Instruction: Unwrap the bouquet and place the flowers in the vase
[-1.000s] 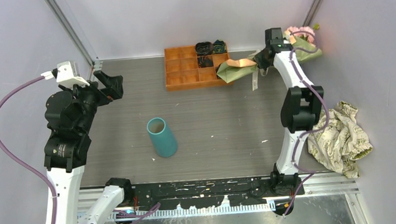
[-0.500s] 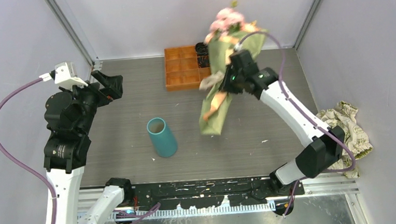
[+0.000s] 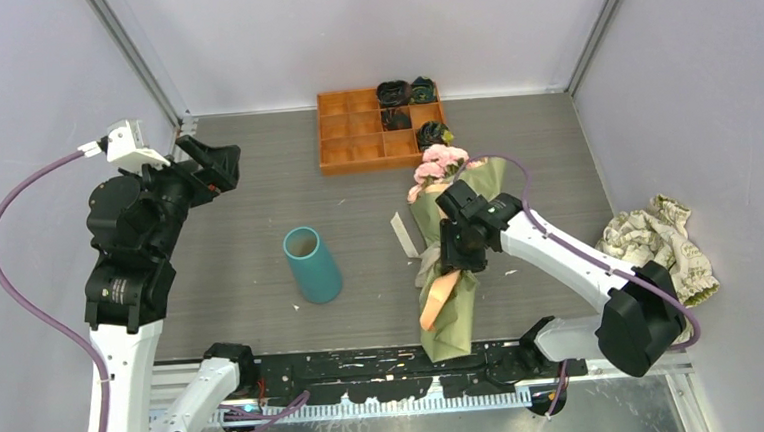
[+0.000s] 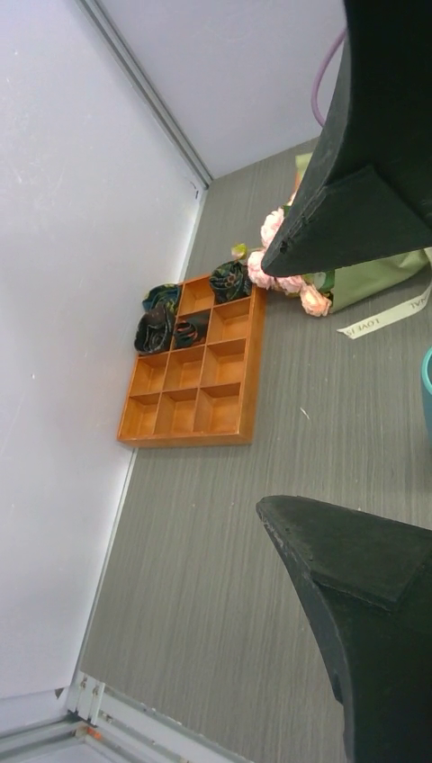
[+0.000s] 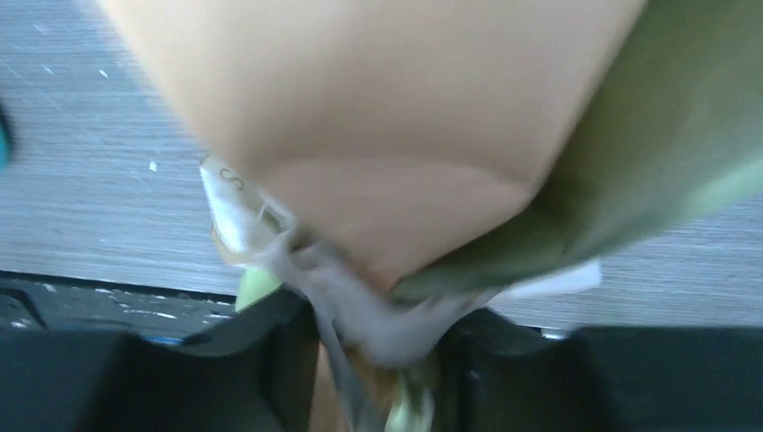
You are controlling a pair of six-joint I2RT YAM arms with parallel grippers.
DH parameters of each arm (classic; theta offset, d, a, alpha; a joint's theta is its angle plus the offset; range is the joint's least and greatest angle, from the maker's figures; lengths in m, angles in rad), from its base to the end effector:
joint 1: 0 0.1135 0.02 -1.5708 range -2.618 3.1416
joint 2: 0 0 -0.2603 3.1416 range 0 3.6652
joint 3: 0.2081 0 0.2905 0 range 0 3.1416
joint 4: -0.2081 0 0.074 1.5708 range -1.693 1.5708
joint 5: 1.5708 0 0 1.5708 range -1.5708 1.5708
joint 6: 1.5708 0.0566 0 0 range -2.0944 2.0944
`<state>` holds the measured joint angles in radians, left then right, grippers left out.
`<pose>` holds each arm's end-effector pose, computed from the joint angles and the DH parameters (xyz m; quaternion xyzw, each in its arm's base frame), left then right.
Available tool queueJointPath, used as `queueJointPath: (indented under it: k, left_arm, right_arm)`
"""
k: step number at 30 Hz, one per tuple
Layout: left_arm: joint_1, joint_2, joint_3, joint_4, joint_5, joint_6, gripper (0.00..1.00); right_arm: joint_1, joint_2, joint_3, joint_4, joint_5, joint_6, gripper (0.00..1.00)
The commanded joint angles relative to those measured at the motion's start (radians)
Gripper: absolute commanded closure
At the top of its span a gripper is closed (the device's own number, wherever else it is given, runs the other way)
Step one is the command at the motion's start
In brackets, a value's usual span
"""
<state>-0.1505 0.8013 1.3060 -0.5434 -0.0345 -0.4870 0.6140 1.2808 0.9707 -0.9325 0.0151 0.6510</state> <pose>0.1873 -0.0264 0.4854 -0.1324 0.7084 -0.2054 0.6622 0.2266 0.1587 0.2097 0.0195 0.9863 0.0906 0.1362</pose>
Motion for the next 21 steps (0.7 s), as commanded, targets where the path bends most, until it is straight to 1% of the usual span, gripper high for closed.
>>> queueJointPath:
  k: [1,2,3,5,6,11,14,18,21]
  left_arm:
    - [0.002,0.001,0.015,0.036,0.027,-0.02,0.09]
    - [0.002,0.002,0.015,0.033,0.028,-0.018,0.09]
    - [0.001,0.003,0.015,0.029,0.027,-0.017,0.09]
    - [0.002,0.004,0.016,0.023,0.027,-0.015,0.09]
    - [0.002,0.002,0.016,0.021,0.027,-0.015,0.09]
    - [0.002,-0.002,0.026,0.002,0.005,-0.006,0.09]
    - [0.001,0.004,0.069,-0.037,-0.058,0.007,0.1]
    - [0.002,0.052,0.188,-0.135,-0.156,0.027,0.1]
    - [0.002,0.076,0.238,-0.189,-0.174,0.022,0.11]
  right_arm:
    - [0.017,-0.026,-0.024,0.041,0.016,0.045,0.41]
    - [0.02,-0.034,-0.02,0.033,0.03,0.047,0.32]
    - [0.022,-0.044,-0.012,0.025,0.043,0.05,0.19]
    - [0.025,-0.077,0.009,0.012,0.06,0.046,0.07]
    - [0.025,-0.09,0.024,0.002,0.071,0.045,0.05]
    - [0.046,-0.14,0.137,-0.058,0.101,0.043,0.05]
    - [0.082,-0.133,0.27,-0.088,0.129,0.03,0.06]
    - [0.138,-0.038,0.444,-0.088,0.16,-0.018,0.07]
    - [0.187,0.106,0.577,-0.08,0.171,-0.058,0.08]
